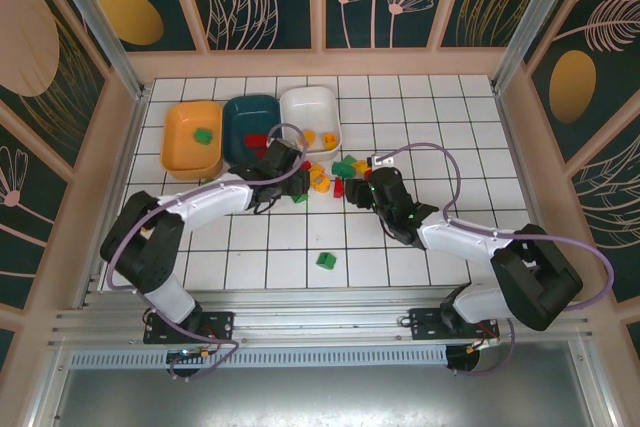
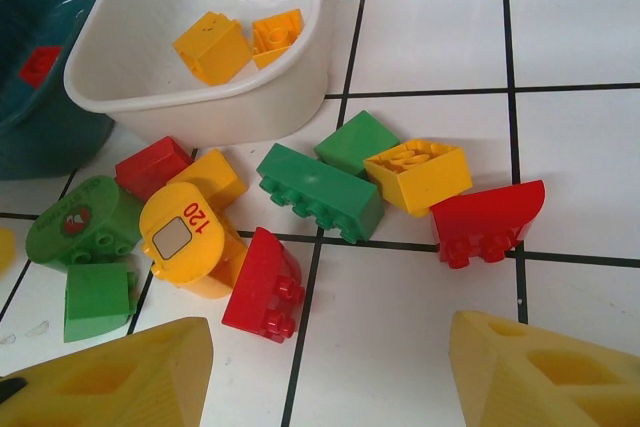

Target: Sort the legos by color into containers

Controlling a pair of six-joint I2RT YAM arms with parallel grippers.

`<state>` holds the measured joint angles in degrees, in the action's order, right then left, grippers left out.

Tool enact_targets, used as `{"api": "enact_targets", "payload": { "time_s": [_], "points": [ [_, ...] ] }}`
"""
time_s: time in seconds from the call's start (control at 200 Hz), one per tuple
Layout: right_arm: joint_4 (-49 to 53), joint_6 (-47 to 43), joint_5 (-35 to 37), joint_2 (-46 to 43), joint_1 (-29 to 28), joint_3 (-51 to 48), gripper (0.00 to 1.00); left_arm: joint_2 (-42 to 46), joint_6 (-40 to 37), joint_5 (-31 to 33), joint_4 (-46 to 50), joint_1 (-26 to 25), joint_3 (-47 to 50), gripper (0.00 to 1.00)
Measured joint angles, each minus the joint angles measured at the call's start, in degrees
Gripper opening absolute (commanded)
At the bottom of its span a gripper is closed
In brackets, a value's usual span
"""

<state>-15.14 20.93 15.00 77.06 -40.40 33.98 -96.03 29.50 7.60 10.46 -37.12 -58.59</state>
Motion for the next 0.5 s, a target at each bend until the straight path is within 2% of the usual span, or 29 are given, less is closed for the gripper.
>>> {"api": "enact_targets", "payload": {
  "time_s": [0.2, 0.5],
  "points": [
    [0.0, 0.0, 0.0, 0.0, -0.2, 0.0, 0.65, -3.7, -3.0, 2.8, -1.5, 0.0, -0.7, 0.61],
    [0.0, 0.0, 0.0, 0.0, -0.2, 0.0, 0.65, -10.4, -6.7, 7.0, -1.9, 0.0, -5.6, 0.56]
  ]
}}
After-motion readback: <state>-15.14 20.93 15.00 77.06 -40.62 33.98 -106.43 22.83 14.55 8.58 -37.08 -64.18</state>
